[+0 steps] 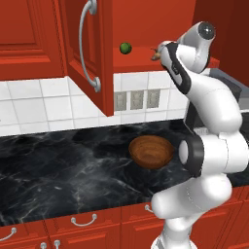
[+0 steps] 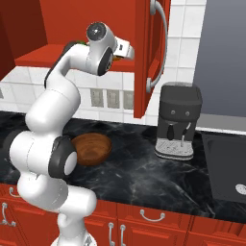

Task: Open the cabinet. Pick the banana and tangerine from the cabinet and place them into the bowl. Then close the cabinet.

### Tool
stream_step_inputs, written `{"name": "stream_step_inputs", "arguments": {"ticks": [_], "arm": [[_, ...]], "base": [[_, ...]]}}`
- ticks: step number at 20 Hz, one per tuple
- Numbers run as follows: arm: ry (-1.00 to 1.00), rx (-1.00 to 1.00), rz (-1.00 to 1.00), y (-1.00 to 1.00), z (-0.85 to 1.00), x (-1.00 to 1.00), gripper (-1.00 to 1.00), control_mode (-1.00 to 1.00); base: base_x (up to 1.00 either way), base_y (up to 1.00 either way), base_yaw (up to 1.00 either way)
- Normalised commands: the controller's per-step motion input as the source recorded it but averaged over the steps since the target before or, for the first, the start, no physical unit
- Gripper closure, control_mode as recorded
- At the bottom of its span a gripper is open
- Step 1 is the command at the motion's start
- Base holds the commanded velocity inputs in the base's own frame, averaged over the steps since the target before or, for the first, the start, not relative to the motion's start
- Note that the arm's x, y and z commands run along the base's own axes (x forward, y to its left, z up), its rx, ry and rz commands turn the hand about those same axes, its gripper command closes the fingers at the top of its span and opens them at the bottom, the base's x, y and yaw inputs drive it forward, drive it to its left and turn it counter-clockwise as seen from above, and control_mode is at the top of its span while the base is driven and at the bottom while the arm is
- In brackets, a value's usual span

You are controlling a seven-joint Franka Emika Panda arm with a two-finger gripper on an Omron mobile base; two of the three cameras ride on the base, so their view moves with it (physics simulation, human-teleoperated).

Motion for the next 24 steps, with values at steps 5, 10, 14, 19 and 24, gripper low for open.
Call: {"name": "stream_step_inputs", "arguments": {"ticks": [5,10,14,19,24], "arm": [[0.00,0.00,0.00,0.00,-0.21,0.22,1.00,-1.00],[0.00,0.00,0.00,0.04,-0.09,0.05,1.00,-1.00],[-0.01,0.00,0.00,0.00,0.01,-0.09,1.00,-1.00],[-0.08,0.03,0.00,0.00,0.04,-0.71,1.00,-1.00],[-0.10,0.05,0.00,0.00,0.05,-1.00,1.00,-1.00]], "base": [[0.00,0.00,0.00],[0.00,0.00,0.00],[0.00,0.00,0.00],[0.00,0.00,0.00],[0.00,0.00,0.00]]}}
